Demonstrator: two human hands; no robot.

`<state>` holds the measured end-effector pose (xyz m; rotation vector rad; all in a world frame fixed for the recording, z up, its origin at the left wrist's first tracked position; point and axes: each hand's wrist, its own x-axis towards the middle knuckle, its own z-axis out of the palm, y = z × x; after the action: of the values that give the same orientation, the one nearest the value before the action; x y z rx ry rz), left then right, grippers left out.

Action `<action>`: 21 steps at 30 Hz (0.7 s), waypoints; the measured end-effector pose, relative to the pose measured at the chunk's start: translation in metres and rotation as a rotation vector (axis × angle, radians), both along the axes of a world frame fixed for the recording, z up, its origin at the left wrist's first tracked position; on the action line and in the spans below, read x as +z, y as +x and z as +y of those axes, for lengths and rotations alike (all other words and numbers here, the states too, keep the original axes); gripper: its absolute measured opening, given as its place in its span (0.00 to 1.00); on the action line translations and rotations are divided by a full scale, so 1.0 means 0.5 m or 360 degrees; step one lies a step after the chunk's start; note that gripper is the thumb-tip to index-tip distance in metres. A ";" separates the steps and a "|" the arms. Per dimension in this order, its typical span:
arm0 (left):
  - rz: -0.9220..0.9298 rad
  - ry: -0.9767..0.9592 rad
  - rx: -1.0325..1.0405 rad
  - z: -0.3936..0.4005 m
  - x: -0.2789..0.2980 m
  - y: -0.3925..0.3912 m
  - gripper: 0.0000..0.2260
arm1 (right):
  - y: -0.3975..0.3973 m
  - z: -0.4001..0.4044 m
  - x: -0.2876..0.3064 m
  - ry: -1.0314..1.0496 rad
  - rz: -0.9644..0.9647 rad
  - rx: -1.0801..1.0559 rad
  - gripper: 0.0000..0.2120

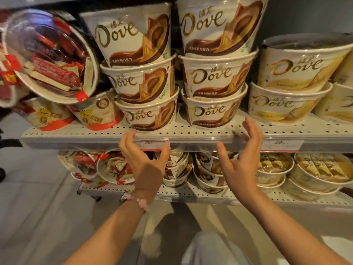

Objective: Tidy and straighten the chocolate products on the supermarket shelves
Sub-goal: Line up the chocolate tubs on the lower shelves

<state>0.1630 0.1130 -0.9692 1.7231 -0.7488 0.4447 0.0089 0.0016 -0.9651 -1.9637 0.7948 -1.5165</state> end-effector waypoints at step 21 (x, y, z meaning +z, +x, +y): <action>0.0361 0.0721 0.0093 -0.077 -0.209 0.041 0.49 | 0.031 -0.044 -0.228 0.0699 0.0433 -0.0176 0.59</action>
<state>0.1834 0.0743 -1.0738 2.1792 -0.6678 0.1151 0.0244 -0.0206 -1.0789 -1.8277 1.2501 -1.0257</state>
